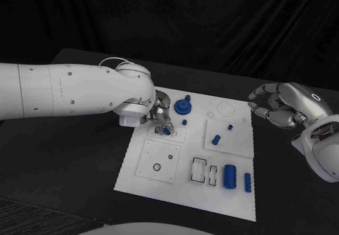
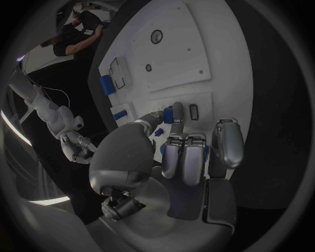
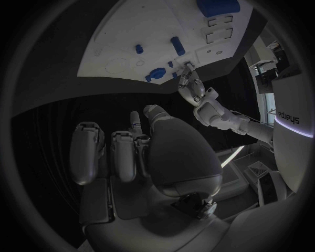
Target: Assemble the parts on the task board
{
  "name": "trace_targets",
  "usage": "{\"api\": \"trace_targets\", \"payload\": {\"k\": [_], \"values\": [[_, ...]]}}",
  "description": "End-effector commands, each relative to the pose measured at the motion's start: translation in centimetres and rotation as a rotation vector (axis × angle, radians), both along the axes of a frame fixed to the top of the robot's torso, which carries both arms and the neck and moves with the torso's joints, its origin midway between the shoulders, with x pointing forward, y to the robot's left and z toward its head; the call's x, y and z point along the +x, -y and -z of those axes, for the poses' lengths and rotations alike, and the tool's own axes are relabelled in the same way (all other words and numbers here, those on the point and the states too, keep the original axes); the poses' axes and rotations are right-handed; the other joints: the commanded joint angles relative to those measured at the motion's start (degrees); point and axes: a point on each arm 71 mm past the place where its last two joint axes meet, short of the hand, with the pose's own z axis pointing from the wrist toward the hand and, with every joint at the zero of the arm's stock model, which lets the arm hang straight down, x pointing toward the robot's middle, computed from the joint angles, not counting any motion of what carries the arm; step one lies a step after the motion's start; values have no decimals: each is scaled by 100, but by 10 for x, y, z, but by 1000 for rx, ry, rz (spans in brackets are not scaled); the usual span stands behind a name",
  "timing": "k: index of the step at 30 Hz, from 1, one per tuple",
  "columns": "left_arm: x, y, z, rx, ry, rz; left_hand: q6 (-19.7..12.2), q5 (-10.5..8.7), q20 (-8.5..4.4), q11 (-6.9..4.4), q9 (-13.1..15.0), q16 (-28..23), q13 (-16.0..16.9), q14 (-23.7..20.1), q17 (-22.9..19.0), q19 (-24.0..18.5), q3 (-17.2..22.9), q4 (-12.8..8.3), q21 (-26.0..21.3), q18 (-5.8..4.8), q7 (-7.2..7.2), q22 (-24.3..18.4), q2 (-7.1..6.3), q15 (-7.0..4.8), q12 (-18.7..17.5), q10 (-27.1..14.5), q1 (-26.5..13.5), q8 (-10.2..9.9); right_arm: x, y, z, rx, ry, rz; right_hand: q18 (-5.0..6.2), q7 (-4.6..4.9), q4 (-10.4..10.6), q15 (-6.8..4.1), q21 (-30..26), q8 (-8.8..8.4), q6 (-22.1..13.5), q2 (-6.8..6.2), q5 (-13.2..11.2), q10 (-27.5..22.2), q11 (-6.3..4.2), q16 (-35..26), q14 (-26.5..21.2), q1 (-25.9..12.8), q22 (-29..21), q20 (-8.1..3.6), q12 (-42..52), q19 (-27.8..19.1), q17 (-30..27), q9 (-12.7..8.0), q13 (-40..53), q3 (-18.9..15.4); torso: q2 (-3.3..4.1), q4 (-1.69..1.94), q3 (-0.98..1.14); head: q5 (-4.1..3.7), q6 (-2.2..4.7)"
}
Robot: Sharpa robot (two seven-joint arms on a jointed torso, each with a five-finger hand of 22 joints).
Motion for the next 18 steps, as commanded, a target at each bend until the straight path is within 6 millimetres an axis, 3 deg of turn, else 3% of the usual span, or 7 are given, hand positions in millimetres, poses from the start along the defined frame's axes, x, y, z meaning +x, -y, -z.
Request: {"api": "trace_targets", "payload": {"k": [1, 12, 14, 15, 16, 17, 18], "values": [[-2, 3, 3, -4, -15, 25, 42, 19, 5, -42, 4, 15, 1509, 617, 1510, -5, 33, -13, -39, 51, -75, 100, 56, -35, 20, 586, 9, 2, 0, 1, 2, -6, -12, 19, 57, -4, -1, 43, -21, -24, 33, 1, 34, 600, 41, -30, 468, 73, 1133, 23, 20, 124, 879, -5, 1508, 21, 0, -3, -1, 2, -1], [-3, 3, 5, 6, -27, 30, 33, -30, 3, -40, 1, 15, 1509, 617, 1510, -15, 45, 0, -57, 54, -69, 90, 46, -36, 20, 586, -27, -25, 0, 2, 2, -9, -17, 22, 59, -1, -9, 43, -28, -34, 16, 2, 40, 600, 42, -34, 466, 85, 1131, 22, 20, 122, 873, -11, 1508, 33, 2, 3, 2, -4, -1], [-3, 3, 5, 8, -31, 31, 46, -272, 5, -42, 4, 15, 1509, 617, 1510, -16, 38, 30, -76, 55, -70, 89, 32, -35, 20, 586, -93, -59, 0, 2, 2, -9, -18, 22, 59, -1, -9, 43, -28, -34, 16, 2, 40, 600, 42, -34, 466, 85, 1131, 22, 20, 122, 873, -11, 1508, 33, 2, 1, 2, 0, -1], [-3, 2, 6, 9, -32, 32, 62, -630, 10, -42, 4, 15, 1509, 617, 1510, -15, -2, 86, -91, 53, -72, 90, 33, -36, 20, 586, -165, -89, 0, 2, 2, -10, -18, 22, 59, -1, -9, 43, -28, -34, 16, 2, 40, 600, 42, -34, 466, 85, 1131, 22, 20, 122, 873, -11, 1508, 33, 2, 1, 2, 3, -1], [-3, 2, 6, 9, -33, 32, 62, -652, 11, -42, 4, 15, 1509, 617, 1510, -15, -5, 90, -92, 53, -72, 90, 33, -36, 20, 586, -169, -90, 0, 2, 2, -10, -18, 22, 59, -1, -9, 43, -28, -34, 16, 2, 40, 600, 42, -34, 466, 85, 1131, 22, 20, 122, 873, -11, 1508, 33, 3, 1, 2, 3, -1], [-3, 2, 6, 10, -33, 32, 85, -964, 10, -33, 4, 15, 1509, 617, 1510, -20, -101, 184, -112, 57, -66, 85, 9, -30, 20, 586, -278, -114, 0, 2, 2, -10, -19, 22, 59, -1, -9, 43, -28, -34, 16, 2, 40, 600, 42, -34, 466, 85, 1131, 22, 20, 122, 873, -11, 1508, 33, 3, 0, 1, 4, -1], [-3, 2, 6, 11, -35, 33, 96, -1033, 8, -30, 4, 15, 1509, 617, 1510, -14, -148, 223, -111, 56, -60, 91, -7, -27, 20, 586, -323, -121, 0, 2, 2, -10, -19, 22, 59, -1, -9, 43, -28, -34, 16, 2, 40, 600, 42, -34, 466, 85, 1131, 22, 20, 122, 873, -11, 1508, 33, 4, 0, -1, 8, -1]]}}
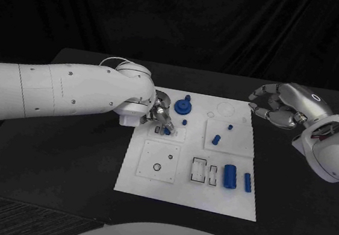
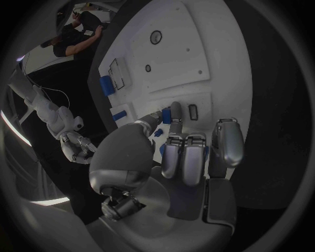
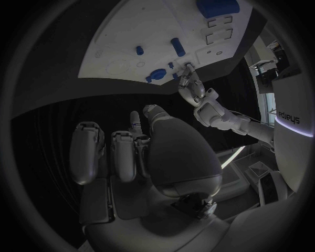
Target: Assemble the parts on the task board
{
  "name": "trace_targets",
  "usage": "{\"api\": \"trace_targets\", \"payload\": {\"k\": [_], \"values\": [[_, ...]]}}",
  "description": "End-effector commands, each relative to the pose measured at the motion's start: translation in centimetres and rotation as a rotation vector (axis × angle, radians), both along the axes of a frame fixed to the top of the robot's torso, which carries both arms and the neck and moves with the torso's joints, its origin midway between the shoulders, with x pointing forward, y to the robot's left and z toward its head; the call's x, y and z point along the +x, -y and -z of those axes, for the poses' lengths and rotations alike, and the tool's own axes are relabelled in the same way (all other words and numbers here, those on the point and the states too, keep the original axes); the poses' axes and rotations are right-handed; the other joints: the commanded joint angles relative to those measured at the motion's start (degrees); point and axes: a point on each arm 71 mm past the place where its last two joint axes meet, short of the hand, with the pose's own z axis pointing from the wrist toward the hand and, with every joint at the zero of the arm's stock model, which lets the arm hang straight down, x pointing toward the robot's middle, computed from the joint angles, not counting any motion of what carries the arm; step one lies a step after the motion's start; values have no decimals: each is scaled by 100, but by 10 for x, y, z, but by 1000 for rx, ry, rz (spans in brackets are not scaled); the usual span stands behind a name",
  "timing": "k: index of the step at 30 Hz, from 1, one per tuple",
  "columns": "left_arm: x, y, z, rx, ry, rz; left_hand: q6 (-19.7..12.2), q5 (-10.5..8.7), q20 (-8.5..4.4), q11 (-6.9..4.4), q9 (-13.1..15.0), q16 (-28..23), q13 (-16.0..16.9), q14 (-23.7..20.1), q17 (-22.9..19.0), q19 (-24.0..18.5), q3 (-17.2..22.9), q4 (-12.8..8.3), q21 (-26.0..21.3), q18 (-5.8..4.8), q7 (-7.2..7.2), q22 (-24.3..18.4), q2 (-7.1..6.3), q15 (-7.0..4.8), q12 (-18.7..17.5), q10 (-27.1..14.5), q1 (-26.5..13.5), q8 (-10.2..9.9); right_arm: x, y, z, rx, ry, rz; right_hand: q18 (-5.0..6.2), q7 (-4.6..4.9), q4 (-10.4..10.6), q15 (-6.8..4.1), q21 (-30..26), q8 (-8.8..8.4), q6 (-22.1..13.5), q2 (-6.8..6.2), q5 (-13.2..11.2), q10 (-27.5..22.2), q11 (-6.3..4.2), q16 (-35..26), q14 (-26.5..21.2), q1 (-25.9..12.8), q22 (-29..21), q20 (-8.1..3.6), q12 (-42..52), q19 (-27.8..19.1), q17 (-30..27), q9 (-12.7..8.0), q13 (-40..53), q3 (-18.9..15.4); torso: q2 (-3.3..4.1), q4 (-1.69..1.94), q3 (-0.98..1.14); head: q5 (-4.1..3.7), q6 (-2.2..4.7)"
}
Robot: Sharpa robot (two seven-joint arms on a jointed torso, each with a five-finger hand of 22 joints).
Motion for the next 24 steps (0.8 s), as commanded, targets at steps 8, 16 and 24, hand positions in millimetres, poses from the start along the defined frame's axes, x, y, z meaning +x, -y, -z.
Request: {"api": "trace_targets", "payload": {"k": [8, 16, 24], "values": [[-5, 1, 7, 16, -37, 28, 98, -870, 17, -22, -2, 15, 1509, 617, 1510, 14, -614, 490, -53, 56, 12, 121, -111, -20, 20, 586, -536, -148, 1, 1, 2, -8, -13, 17, 59, 1, -10, 43, -16, -39, 8, 1, 19, 600, 44, -36, 466, 44, 1132, 22, 20, 122, 870, -8, 1508, 36, 1, 0, -6, 28, -1], [-4, -1, 7, 23, -41, 23, 172, -1032, 12, -33, 60, 15, 1509, 617, 1510, 24, -831, 634, -73, 58, -4, 134, -96, -28, 20, 586, -646, -139, 1, 1, 3, -9, -15, 17, 59, 1, -10, 43, -16, -39, 8, 1, 19, 600, 44, -36, 466, 44, 1132, 22, 20, 122, 870, -8, 1508, 36, -1, 0, -10, 33, -1], [-4, -2, 7, 24, -38, 16, 239, -1077, -3, -56, 155, 15, 1509, 617, 1510, 63, -971, 781, -65, 52, -29, 169, -11, -48, 20, 586, -736, -98, 1, 1, 3, -9, -17, 16, 59, 5, -10, 45, -19, -46, -1, -5, 20, 600, 47, -38, 465, 42, 1131, 23, 20, 122, 868, -14, 1508, 39, -4, 0, -6, 33, -1]]}}
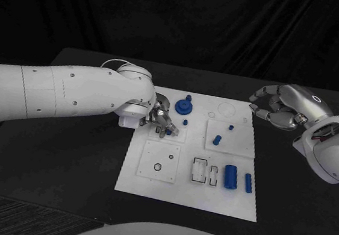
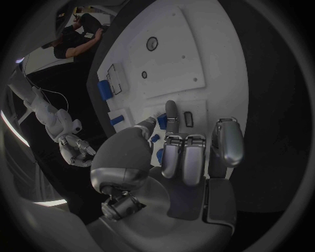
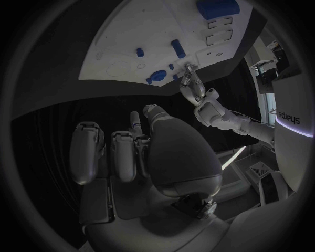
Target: Assemble the parts on the task board
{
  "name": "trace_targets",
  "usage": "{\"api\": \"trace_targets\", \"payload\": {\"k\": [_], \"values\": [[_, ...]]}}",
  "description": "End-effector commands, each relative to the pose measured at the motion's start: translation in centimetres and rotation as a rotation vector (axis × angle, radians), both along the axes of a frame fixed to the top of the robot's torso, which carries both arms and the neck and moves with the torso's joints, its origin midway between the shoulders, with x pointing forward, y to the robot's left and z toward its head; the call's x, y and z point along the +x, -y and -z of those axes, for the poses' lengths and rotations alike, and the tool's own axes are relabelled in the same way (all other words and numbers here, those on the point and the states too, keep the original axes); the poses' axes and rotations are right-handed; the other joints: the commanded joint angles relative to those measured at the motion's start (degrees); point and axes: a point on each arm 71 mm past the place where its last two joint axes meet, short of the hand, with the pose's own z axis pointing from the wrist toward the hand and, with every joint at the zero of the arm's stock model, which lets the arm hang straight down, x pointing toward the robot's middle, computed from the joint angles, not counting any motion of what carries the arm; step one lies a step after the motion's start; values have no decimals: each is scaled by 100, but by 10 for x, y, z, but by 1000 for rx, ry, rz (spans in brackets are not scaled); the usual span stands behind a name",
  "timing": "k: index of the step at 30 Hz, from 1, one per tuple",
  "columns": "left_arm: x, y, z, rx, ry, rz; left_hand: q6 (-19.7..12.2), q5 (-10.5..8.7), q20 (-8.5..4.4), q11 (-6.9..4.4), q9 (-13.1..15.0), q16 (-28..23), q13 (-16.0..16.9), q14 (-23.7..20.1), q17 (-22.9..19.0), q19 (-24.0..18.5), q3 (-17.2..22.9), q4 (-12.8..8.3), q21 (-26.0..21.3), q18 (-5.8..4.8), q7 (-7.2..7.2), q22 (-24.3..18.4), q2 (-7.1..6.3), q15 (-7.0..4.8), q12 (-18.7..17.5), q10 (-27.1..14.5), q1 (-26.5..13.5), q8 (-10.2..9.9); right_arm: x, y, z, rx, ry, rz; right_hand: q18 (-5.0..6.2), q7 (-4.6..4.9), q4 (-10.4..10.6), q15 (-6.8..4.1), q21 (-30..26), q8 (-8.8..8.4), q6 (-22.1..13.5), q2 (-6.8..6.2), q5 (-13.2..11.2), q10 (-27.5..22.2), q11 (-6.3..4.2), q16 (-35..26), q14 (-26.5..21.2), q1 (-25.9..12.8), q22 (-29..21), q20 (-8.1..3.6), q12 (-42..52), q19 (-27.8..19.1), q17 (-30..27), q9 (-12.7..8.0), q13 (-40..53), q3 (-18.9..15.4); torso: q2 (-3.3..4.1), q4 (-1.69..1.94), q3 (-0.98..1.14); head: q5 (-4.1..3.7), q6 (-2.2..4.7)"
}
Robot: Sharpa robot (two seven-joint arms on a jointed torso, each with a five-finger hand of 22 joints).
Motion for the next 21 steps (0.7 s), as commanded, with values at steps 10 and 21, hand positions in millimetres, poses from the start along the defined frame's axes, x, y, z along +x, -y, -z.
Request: {"api": "trace_targets", "payload": {"k": [10, 21], "values": [[-1, -3, -3, -33, 34, -27, 86, -201, -27, -67, 197, 15, 1509, 615, 1510, 137, -370, 311, 6, 37, -34, 239, 62, -73, 21, 600, -243, 66, 0, 3, 1, -3, -5, 17, 60, 7, -10, 46, -24, -45, -3, -6, 21, 600, 48, -43, 464, 41, 1131, 23, 20, 120, 861, -15, 1508, 41, -3, -4, 5, -23, -1], [1, -12, -35, -88, 124, -42, 193, -206, -58, -109, 342, 15, 1509, 615, 1510, 212, -579, 321, 44, 24, -82, 300, 123, -109, 21, 600, -362, 168, -1, 5, 1, -1, -1, 22, 59, 12, 6, 48, -21, -44, 3, -10, 11, 600, 52, -40, 465, 19, 1132, 24, 20, 122, 866, -18, 1508, 38, 1, -7, 1, -44, -1]]}}
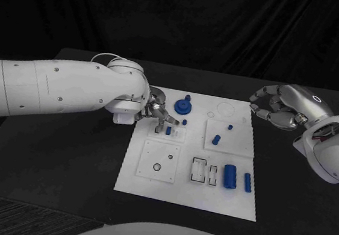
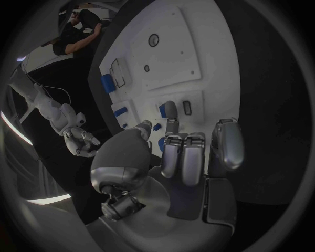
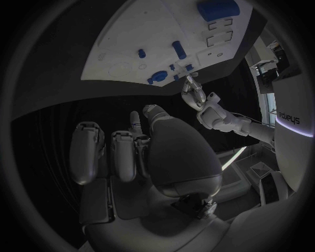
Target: Assemble the parts on the task board
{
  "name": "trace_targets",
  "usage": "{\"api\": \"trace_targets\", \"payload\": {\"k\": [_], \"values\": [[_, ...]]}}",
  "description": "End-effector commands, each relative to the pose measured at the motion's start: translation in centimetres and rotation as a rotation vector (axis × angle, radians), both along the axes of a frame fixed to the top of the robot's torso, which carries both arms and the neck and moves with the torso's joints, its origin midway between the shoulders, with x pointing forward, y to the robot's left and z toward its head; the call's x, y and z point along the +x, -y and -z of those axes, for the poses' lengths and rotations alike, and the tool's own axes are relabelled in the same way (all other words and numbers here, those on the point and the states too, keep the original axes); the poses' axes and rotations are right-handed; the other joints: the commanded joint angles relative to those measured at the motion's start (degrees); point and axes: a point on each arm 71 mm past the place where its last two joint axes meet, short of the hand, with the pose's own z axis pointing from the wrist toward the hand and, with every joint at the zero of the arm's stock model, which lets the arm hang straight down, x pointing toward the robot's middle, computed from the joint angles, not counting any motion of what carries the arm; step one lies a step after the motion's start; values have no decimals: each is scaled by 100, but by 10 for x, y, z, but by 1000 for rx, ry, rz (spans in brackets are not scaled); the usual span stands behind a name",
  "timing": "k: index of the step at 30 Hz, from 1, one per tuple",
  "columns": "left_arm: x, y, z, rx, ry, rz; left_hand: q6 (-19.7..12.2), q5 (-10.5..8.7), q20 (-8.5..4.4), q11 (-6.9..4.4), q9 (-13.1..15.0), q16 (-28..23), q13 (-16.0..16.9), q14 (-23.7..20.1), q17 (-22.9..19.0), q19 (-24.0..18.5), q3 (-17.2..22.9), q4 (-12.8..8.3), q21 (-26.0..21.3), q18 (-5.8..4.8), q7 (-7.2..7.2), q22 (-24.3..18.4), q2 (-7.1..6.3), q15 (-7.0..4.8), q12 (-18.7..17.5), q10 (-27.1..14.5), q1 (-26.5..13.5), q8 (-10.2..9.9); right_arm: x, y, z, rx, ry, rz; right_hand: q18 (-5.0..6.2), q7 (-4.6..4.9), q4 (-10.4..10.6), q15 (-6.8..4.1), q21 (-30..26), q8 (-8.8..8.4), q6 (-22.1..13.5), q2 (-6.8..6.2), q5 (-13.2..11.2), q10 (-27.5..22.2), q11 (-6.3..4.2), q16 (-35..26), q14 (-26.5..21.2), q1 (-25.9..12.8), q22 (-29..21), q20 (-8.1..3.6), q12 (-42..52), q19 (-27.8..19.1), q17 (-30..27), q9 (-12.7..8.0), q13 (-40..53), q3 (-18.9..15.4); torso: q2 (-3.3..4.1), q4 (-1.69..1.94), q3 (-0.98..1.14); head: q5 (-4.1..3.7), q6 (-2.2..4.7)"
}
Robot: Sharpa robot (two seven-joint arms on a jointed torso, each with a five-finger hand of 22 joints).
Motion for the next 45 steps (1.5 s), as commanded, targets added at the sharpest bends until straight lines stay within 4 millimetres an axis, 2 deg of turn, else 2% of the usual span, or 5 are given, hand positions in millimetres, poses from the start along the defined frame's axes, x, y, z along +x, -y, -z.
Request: {"api": "trace_targets", "payload": {"k": [1, 9, 22, 31, 45], "values": [[4, 1, -17, -54, 65, -4, 46, -30, -11, -41, 16, 15, 1509, 584, 1505, 37, -25, -2, 19, 24, -13, 301, 6, -38, 21, 585, -48, 21, 0, 2, 1, 0, -1, 15, 59, 12, 22, 48, -21, -14, 3, -9, 11, 600, 52, -20, 465, 20, 1133, 24, 20, 122, 866, -5, 1508, 22, 4, -1, 1, -13, -1], [18, -12, -45, -49, 130, -30, 73, -1, -112, -152, 639, 15, 1509, 584, 1505, 143, -214, -99, 63, 4, -131, 389, -90, -137, 21, 585, 383, 458, 0, 3, 1, -3, -4, 17, 59, 11, 27, 49, -20, -14, 4, -12, 9, 600, 52, -17, 465, 13, 1133, 25, 20, 122, 869, -6, 1508, 21, 14, 1, 4, 12, -1], [49, -31, -52, 23, 193, -49, -139, 59, -103, -131, 911, 15, 1509, 584, 1505, 93, -267, -197, -7, 12, -112, 383, -76, -122, 21, 585, 785, 514, 0, 2, 2, -9, -11, 11, 58, 9, 32, 50, -16, -12, 10, -12, 9, 600, 52, -16, 466, 7, 1134, 26, 20, 124, 871, -7, 1508, 23, 22, 12, 16, 22, -1], [61, -35, -38, 67, 201, -57, -151, 100, -102, -132, 946, 15, 1509, 584, 1505, 73, -271, -217, -30, 19, -113, 371, -74, -120, 21, 585, 843, 523, 0, 2, 3, -10, -15, 7, 58, 7, 34, 50, -20, -5, 26, -8, 11, 600, 51, -18, 465, 6, 1133, 26, 20, 123, 867, -6, 1508, 29, 25, 9, -30, 44, -1], [64, -40, -17, 95, 158, -70, -296, 95, -81, -93, 929, 15, 1509, 584, 1505, -2, -327, -164, -109, 34, -63, 338, -39, -89, 21, 585, 865, 389, -1, 1, 5, -10, -19, 5, 62, 4, 33, 46, -37, 0, 48, -14, 17, 600, 46, -34, 461, 7, 1129, 26, 20, 118, 847, -14, 1508, 51, 4, -7, -6, 29, -1]]}}
